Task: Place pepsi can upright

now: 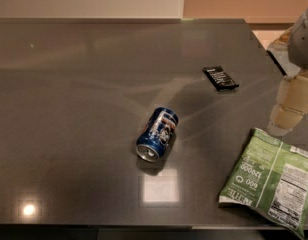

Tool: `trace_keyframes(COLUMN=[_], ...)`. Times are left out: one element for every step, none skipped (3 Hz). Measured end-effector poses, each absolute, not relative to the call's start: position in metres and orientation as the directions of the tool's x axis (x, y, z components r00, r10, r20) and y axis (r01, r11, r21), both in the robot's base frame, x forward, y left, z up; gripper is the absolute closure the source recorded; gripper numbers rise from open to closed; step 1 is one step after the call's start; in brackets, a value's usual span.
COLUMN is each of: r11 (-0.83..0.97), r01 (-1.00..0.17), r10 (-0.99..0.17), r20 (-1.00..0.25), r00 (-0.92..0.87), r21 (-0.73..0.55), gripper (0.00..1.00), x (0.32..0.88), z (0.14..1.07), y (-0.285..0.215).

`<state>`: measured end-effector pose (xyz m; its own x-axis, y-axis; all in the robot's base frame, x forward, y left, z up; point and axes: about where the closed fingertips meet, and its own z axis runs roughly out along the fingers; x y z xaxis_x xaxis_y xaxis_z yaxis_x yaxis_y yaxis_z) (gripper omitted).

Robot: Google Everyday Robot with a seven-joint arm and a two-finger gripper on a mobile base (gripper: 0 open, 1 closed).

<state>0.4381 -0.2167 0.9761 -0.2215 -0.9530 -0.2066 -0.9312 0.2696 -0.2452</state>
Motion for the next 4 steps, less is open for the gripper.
trace_keyframes(r11=[0.27,0.269,0.105,-0.112], r01=[-0.931,-0.931,-0.963,-0.962], r10=[-0.953,-0.953,-0.976,-0.961], r20=[-0.207,-0.207,-0.211,-0.219], r00=[-0.222,-0.221,-0.052,0.169], r21=[-0.245,-0.245,-0.247,-0.249], gripper=[0.0,0.0,0.0,0.0], x=[0.438,0.438,0.449,0.462], z=[0.976,0.976,0.969,0.957], y=[-0.217,-0.217,-0.174,-0.119])
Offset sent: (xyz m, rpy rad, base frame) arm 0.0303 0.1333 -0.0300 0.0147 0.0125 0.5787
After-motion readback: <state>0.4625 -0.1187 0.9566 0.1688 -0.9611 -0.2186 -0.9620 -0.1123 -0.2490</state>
